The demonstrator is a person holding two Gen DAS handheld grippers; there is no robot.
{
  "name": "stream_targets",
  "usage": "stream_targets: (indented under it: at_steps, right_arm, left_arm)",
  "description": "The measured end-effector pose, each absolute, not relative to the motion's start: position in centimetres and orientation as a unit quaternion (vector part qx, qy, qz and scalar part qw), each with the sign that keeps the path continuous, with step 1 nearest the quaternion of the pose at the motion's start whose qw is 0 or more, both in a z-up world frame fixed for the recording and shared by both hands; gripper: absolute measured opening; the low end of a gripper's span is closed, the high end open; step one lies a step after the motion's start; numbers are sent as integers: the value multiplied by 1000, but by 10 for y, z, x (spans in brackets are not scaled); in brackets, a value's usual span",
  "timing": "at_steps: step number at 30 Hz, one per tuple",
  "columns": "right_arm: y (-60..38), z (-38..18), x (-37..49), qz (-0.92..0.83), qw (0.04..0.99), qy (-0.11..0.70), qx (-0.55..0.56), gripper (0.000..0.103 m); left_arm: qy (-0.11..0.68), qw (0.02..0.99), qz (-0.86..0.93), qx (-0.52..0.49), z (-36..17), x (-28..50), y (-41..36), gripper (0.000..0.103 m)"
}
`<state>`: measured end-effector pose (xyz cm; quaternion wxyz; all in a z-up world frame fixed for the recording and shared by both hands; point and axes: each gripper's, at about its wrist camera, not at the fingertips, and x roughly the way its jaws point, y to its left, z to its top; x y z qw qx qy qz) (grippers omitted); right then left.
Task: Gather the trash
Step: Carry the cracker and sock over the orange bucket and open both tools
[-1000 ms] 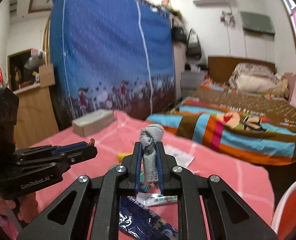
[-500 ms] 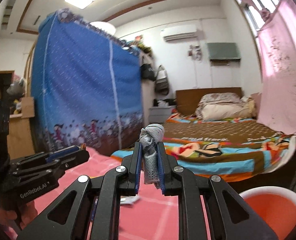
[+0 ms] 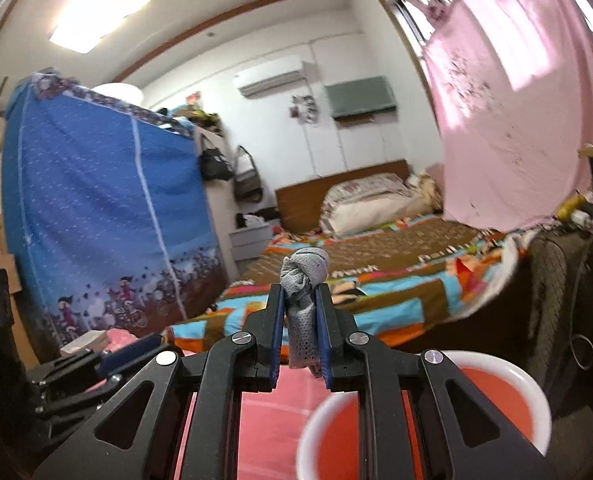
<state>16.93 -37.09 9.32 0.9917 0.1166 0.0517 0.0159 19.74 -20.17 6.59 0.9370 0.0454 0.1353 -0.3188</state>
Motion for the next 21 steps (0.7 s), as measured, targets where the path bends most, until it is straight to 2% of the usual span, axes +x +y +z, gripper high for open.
stream_targets:
  at_steps: [11,18,21]
  right_arm:
    - [-413,61,170,-43,978,156,133,17]
    - [-430,48,163,-56,972,180,141,30]
    - [-436,47,163,-61,970,185,145,37]
  left_arm:
    - [239,903,-355,38,42,218,-252,27]
    - [282,889,-360,28,31,227,-272,27]
    - [288,888,-357,24,30,228,-273,32]
